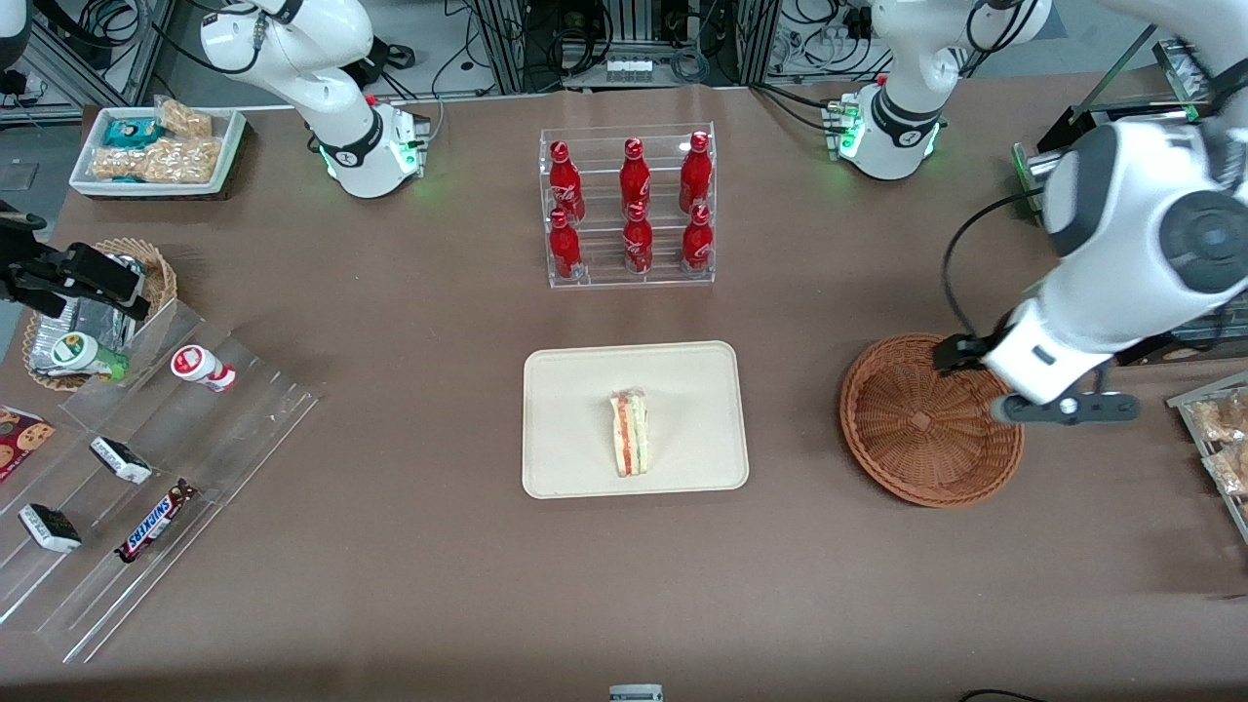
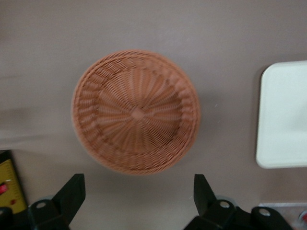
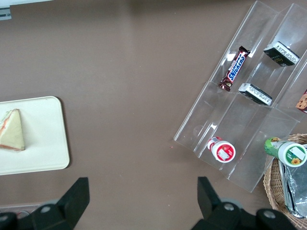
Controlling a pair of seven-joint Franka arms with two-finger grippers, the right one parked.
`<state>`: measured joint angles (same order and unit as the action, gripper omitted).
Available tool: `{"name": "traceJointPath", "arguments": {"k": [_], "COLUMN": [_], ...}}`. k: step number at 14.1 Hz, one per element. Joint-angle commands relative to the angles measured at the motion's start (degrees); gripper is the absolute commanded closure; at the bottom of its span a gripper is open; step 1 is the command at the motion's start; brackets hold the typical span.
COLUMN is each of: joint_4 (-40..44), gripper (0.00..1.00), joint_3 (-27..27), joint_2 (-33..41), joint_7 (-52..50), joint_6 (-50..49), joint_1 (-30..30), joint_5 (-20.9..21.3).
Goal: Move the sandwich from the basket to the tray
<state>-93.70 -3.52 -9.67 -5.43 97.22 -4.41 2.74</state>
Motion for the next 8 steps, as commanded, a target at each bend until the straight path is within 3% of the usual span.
{"name": "traceJointPath", "arguments": {"k": [1, 8], "joint_4": [-1.66, -0.87], "gripper": [0.00, 0.00], "joint_3": [-0.70, -0.61], "joint_2": [4.56, 10.28], "joint_7": [3.41, 8.76], "joint_6": [-3.08, -6.77], "joint_1": [1.50, 5.11], "joint_5": [-0.28, -4.59]}}
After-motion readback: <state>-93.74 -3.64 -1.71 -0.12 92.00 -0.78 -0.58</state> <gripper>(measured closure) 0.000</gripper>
